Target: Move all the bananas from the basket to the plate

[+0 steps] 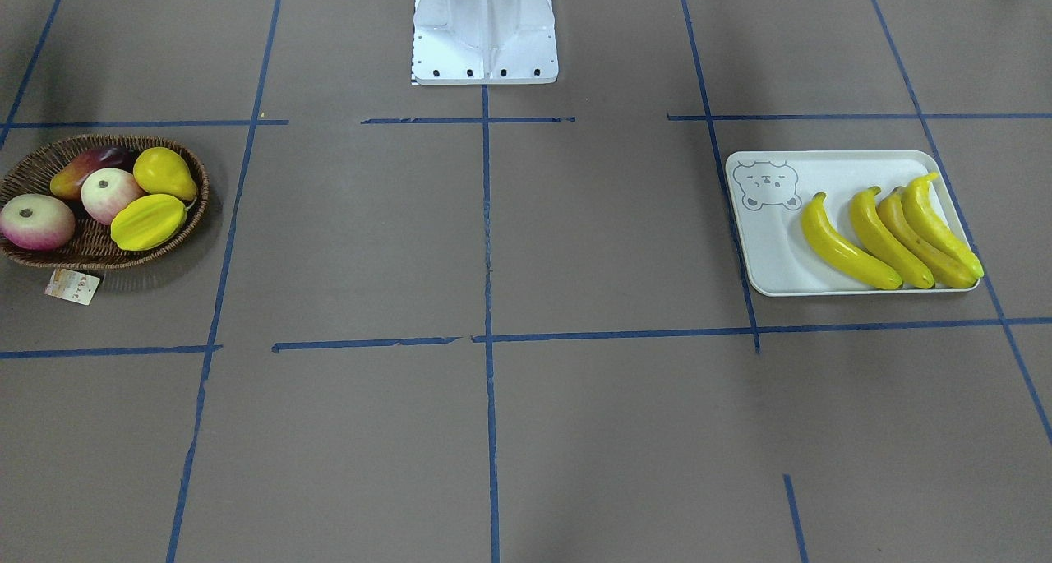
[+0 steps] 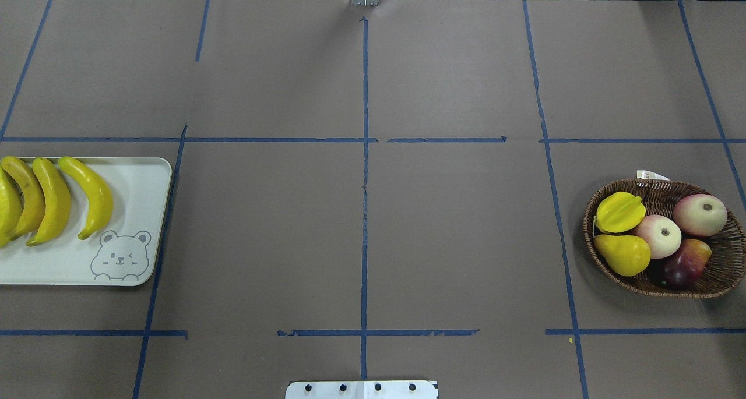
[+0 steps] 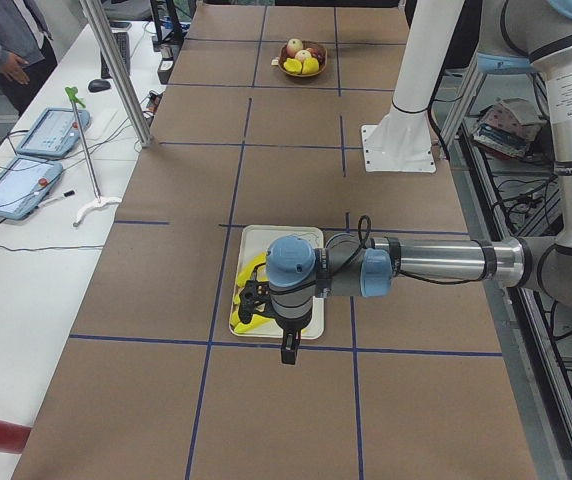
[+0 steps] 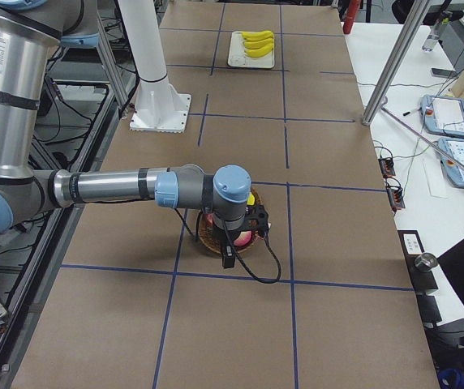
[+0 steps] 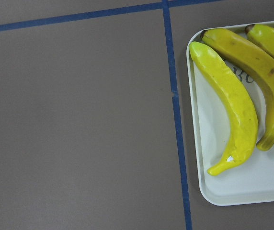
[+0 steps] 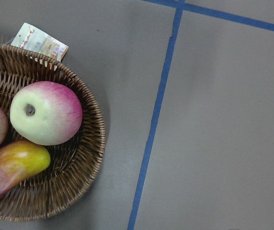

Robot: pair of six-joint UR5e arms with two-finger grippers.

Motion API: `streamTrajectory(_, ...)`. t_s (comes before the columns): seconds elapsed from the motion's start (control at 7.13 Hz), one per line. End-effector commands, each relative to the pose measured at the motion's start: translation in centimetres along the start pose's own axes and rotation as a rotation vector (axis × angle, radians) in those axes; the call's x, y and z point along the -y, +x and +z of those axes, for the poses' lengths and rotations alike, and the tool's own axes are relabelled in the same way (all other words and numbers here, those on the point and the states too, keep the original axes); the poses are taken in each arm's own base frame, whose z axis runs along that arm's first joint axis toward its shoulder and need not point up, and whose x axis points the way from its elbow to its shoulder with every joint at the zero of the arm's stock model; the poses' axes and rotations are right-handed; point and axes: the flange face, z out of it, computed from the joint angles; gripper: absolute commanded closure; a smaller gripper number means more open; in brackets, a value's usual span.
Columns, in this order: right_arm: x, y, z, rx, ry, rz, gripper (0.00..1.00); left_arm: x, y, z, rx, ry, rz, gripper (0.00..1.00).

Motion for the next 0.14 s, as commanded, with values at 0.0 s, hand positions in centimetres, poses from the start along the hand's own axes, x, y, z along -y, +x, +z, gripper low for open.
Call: streamTrajectory(0.0,0.01,-0.03,-0.04,0.0,0.001,0.0,0.0,0.16,0.54,-0.64,0.003,0.012,0.011,0.0)
